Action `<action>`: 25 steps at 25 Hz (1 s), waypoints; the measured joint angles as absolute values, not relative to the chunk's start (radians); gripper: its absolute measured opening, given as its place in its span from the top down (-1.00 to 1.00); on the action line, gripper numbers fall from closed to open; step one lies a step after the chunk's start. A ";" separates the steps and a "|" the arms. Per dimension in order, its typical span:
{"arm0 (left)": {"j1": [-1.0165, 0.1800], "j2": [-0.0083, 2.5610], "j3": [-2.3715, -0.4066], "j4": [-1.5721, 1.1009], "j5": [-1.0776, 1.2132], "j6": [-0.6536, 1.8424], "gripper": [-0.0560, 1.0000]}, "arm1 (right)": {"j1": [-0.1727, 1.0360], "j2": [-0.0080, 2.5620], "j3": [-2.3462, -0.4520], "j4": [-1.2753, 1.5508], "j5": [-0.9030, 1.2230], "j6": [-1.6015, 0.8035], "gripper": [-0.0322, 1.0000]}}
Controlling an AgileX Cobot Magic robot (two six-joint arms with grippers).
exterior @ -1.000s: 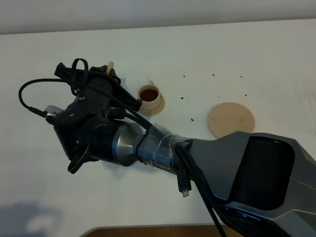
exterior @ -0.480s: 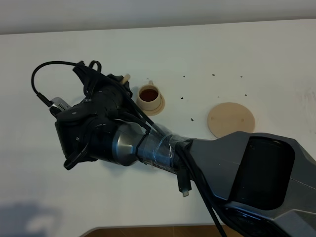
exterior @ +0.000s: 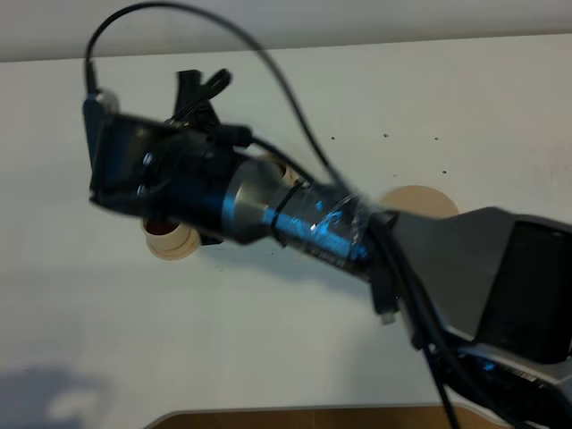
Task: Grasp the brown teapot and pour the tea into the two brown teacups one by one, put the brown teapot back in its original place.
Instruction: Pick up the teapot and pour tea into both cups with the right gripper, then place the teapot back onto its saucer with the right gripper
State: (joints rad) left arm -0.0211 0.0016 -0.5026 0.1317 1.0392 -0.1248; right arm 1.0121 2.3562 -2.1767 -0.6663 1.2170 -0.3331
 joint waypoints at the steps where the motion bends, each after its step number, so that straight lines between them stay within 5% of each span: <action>1: -0.021 0.002 -0.503 0.132 1.039 -0.125 -0.04 | 1.004 2.346 -2.177 -0.615 1.218 -0.293 0.71; 8: -0.021 0.002 -0.503 0.132 1.039 -0.125 -0.04 | 0.966 2.307 -2.133 -0.302 1.219 -0.114 0.71; 25: -0.021 0.002 -0.503 0.132 1.039 -0.125 -0.04 | 0.946 2.253 -1.954 -0.219 1.219 -0.122 0.71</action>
